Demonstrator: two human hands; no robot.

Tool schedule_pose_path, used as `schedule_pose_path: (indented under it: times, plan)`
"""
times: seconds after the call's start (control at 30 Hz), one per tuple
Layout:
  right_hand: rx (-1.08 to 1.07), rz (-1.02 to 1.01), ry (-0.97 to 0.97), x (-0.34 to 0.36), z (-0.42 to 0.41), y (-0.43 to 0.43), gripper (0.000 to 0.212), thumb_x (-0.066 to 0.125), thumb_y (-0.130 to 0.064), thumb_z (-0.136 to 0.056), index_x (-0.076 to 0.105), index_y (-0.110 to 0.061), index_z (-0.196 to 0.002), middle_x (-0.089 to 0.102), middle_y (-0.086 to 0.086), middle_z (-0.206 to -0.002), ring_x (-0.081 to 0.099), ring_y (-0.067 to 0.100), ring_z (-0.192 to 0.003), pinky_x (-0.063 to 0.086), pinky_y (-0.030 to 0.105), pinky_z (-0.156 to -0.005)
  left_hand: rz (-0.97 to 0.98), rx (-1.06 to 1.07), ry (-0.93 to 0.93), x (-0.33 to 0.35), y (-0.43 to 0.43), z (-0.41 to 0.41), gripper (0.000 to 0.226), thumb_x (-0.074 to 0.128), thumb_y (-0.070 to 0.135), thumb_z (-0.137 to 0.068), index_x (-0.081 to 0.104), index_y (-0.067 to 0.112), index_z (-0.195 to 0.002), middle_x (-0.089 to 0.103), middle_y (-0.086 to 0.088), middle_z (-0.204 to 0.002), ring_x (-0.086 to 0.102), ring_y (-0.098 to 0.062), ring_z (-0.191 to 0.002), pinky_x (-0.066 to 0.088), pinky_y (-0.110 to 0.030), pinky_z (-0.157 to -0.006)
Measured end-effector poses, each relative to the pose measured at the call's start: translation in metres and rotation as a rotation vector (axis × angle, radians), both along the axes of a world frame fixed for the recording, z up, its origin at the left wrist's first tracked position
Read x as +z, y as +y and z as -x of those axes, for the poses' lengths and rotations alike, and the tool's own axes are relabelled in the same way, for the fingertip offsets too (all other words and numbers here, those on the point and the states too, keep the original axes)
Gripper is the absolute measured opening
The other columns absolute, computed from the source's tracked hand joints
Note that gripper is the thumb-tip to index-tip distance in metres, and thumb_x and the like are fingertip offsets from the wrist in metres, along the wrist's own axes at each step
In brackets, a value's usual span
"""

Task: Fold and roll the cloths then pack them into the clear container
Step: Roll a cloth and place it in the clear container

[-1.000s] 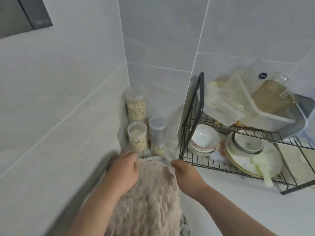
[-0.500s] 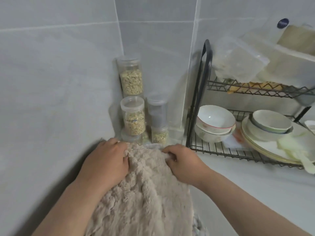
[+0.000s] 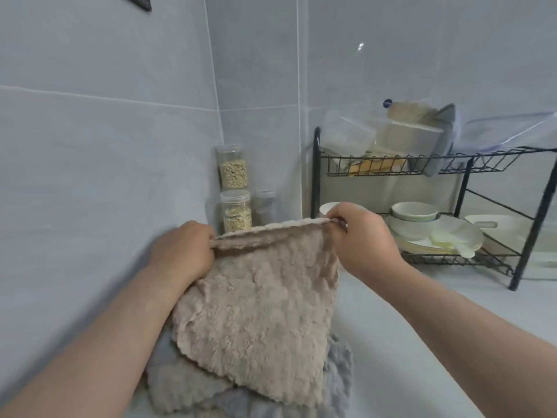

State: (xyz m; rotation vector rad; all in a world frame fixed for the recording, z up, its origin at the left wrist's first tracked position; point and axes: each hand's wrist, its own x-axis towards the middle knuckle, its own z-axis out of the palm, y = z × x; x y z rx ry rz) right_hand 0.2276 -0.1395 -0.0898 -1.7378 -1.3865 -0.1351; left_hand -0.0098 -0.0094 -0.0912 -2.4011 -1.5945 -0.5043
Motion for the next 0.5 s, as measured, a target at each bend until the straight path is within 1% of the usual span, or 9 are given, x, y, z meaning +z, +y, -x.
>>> schedule_pose_path:
  times: [0.07, 0.1, 0.17, 0.23, 0.3, 0.37, 0.4, 0.47, 0.5]
  plan:
    - [-0.018, -0.034, -0.006, 0.011, 0.003, -0.018, 0.021, 0.048, -0.010, -0.092, 0.064, -0.022, -0.088, 0.063, -0.005, -0.076, 0.055, 0.018, -0.070, 0.045, 0.030, -0.058, 0.002, -0.012, -0.036, 0.011, -0.011, 0.006, 0.013, 0.049, 0.013, -0.079, 0.058, 0.022, -0.076, 0.060, 0.002, -0.087, 0.059, -0.025, -0.083, 0.037, -0.029, -0.056]
    - [-0.026, -0.042, 0.003, 0.016, 0.004, -0.025, 0.021, 0.048, -0.010, -0.092, 0.062, -0.023, -0.086, 0.062, -0.007, -0.075, 0.056, 0.015, -0.068, 0.045, 0.028, -0.057, 0.014, -0.021, -0.058, 0.016, -0.016, 0.009, 0.011, 0.050, 0.013, -0.078, 0.057, 0.022, -0.075, 0.060, 0.002, -0.084, 0.058, -0.024, -0.081, 0.038, -0.029, -0.056]
    - [-0.041, -0.058, 0.027, 0.027, 0.006, -0.039, 0.023, 0.048, -0.008, -0.091, 0.060, -0.026, -0.083, 0.060, -0.011, -0.074, 0.056, 0.011, -0.066, 0.044, 0.026, -0.055, 0.028, -0.040, -0.109, 0.027, -0.025, 0.015, 0.009, 0.051, 0.016, -0.078, 0.056, 0.022, -0.076, 0.061, 0.003, -0.082, 0.058, -0.022, -0.077, 0.043, -0.030, -0.058]
    - [-0.062, -0.096, 0.048, 0.039, 0.007, -0.053, 0.023, 0.049, -0.007, -0.090, 0.060, -0.026, -0.081, 0.061, -0.010, -0.072, 0.055, 0.011, -0.065, 0.041, 0.024, -0.053, 0.008, -0.070, -0.172, 0.040, -0.037, 0.019, 0.007, 0.053, 0.017, -0.079, 0.057, 0.022, -0.078, 0.062, 0.002, -0.080, 0.057, -0.021, -0.075, 0.049, -0.034, -0.063]
    - [-0.086, -0.140, 0.072, 0.052, 0.003, -0.069, 0.020, 0.051, -0.009, -0.090, 0.062, -0.025, -0.083, 0.062, -0.009, -0.072, 0.056, 0.012, -0.065, 0.039, 0.023, -0.053, -0.022, -0.117, -0.257, 0.058, -0.050, 0.019, 0.006, 0.054, 0.015, -0.078, 0.057, 0.020, -0.076, 0.063, 0.000, -0.074, 0.059, -0.023, -0.072, 0.050, -0.037, -0.064]
    - [-0.116, -0.169, 0.083, 0.066, -0.005, -0.086, 0.016, 0.054, -0.012, -0.090, 0.064, -0.023, -0.084, 0.063, -0.009, -0.071, 0.059, 0.015, -0.065, 0.042, 0.023, -0.055, 0.012, -0.196, -0.369, 0.076, -0.064, 0.014, 0.007, 0.055, 0.010, -0.075, 0.056, 0.017, -0.073, 0.066, -0.004, -0.067, 0.062, -0.028, -0.069, 0.048, -0.036, -0.059]
    - [-0.137, -0.177, 0.084, 0.072, -0.012, -0.096, 0.014, 0.056, -0.013, -0.090, 0.066, -0.020, -0.083, 0.064, -0.006, -0.070, 0.062, 0.018, -0.066, 0.046, 0.026, -0.057, 0.055, -0.255, -0.426, 0.085, -0.071, 0.010, 0.008, 0.057, 0.008, -0.076, 0.056, 0.015, -0.073, 0.067, -0.009, -0.066, 0.064, -0.032, -0.068, 0.047, -0.034, -0.054]
    - [-0.177, -0.181, 0.095, 0.084, -0.029, -0.117, 0.014, 0.059, -0.013, -0.088, 0.068, -0.018, -0.079, 0.067, 0.001, -0.068, 0.065, 0.027, -0.068, 0.054, 0.035, -0.062, 0.167, -0.383, -0.507, 0.100, -0.086, -0.003, 0.008, 0.065, 0.007, -0.080, 0.058, 0.008, -0.078, 0.067, -0.018, -0.070, 0.067, -0.036, -0.067, 0.041, -0.029, -0.044]
    - [-0.188, -0.178, 0.105, 0.090, -0.038, -0.128, 0.014, 0.060, -0.014, -0.087, 0.068, -0.018, -0.077, 0.068, 0.003, -0.068, 0.066, 0.028, -0.069, 0.058, 0.040, -0.065, 0.221, -0.443, -0.527, 0.106, -0.093, -0.011, 0.011, 0.068, 0.008, -0.083, 0.058, 0.006, -0.081, 0.066, -0.020, -0.071, 0.069, -0.034, -0.064, 0.040, -0.027, -0.042]
